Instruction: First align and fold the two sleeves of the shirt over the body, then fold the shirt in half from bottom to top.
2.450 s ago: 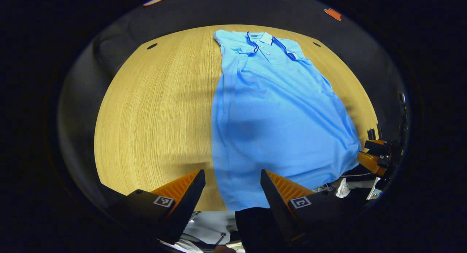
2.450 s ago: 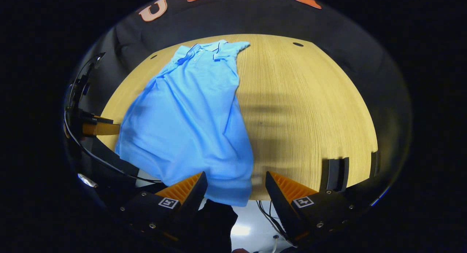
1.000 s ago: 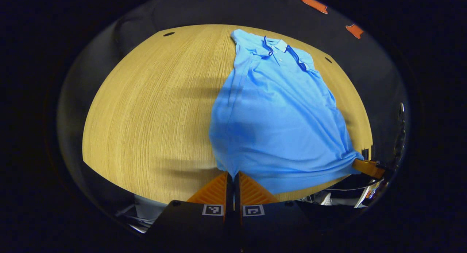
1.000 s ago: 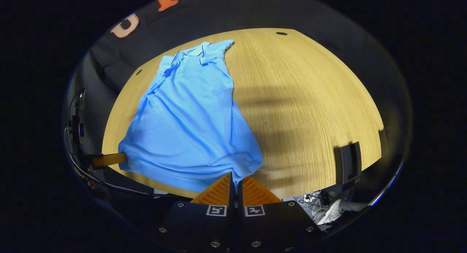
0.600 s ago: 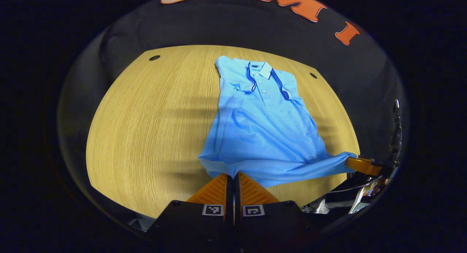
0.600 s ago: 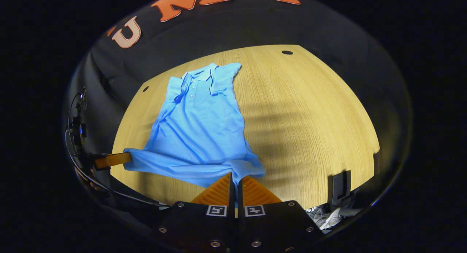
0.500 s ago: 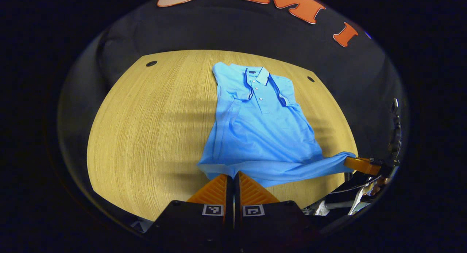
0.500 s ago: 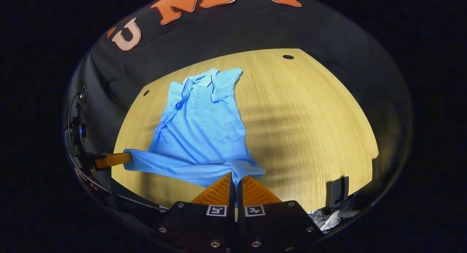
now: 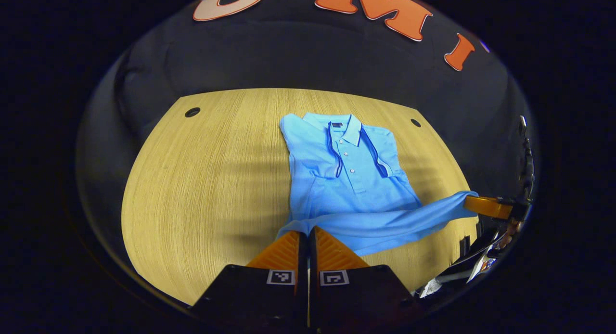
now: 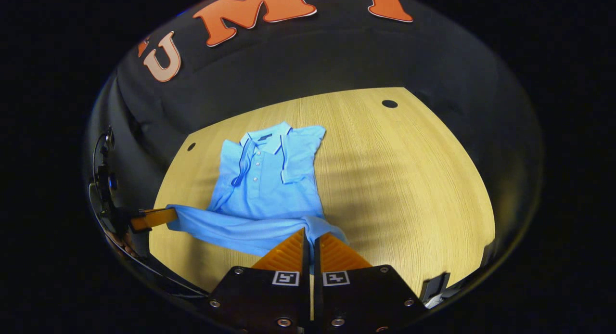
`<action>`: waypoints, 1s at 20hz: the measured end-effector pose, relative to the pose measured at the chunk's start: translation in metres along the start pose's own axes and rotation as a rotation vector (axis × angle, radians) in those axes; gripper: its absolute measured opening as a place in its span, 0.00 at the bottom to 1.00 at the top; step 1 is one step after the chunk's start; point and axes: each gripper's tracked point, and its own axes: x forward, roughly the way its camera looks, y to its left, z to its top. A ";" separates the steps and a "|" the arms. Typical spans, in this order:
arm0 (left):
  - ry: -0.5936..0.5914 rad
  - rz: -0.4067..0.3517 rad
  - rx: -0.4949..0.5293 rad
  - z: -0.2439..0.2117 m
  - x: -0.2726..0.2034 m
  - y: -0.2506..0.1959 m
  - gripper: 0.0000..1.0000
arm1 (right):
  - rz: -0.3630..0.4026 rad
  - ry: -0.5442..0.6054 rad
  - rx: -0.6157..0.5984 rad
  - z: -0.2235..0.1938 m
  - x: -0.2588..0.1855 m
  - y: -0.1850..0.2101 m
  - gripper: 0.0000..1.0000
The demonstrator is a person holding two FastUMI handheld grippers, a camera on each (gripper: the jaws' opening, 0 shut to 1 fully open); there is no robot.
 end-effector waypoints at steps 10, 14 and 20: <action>-0.092 0.012 -0.001 0.110 0.060 0.037 0.05 | 0.013 -0.029 0.004 0.109 0.076 0.009 0.04; -0.106 0.022 0.015 0.144 0.088 0.046 0.05 | 0.002 -0.030 -0.018 0.136 0.111 0.012 0.04; -0.113 0.029 -0.001 0.182 0.138 0.054 0.05 | -0.023 -0.016 -0.014 0.162 0.165 0.007 0.04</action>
